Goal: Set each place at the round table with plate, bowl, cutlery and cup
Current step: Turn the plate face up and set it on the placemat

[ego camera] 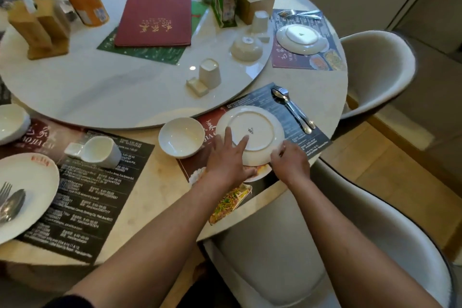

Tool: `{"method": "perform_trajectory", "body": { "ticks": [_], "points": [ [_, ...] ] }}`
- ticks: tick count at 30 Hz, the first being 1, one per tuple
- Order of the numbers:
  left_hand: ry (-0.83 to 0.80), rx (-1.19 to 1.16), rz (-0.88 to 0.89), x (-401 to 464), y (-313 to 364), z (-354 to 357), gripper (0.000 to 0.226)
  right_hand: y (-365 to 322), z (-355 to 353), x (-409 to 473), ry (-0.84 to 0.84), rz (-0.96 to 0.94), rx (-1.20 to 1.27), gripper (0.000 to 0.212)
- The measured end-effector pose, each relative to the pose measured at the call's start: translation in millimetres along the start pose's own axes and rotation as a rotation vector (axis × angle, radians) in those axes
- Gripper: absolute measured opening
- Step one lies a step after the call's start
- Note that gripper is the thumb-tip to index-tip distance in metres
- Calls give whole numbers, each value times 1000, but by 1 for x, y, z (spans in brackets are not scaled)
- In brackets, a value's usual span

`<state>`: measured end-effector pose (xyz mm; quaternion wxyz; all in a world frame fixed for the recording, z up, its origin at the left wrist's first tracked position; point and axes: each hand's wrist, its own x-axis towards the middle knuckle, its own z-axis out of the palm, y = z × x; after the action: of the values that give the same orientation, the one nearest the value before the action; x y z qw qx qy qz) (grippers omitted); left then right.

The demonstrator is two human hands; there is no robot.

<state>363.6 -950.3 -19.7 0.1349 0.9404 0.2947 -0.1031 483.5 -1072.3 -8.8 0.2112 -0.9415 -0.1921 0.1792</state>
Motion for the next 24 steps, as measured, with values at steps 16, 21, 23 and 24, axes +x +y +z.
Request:
{"method": "perform_trajectory", "body": {
  "ticks": [16, 21, 23, 24],
  "points": [
    [5, -54, -216, -71, 58, 19, 95, 15, -35, 39, -492, 416, 570, 84],
    [6, -50, -204, -75, 63, 17, 90, 14, -35, 38, -486, 392, 495, 85],
    [23, -62, -211, -75, 62, 18, 88, 11, -33, 41, -489, 384, 470, 89],
    [27, -69, -213, -75, 61, 19, 87, 13, -30, 44, -493, 387, 469, 92]
  ]
}}
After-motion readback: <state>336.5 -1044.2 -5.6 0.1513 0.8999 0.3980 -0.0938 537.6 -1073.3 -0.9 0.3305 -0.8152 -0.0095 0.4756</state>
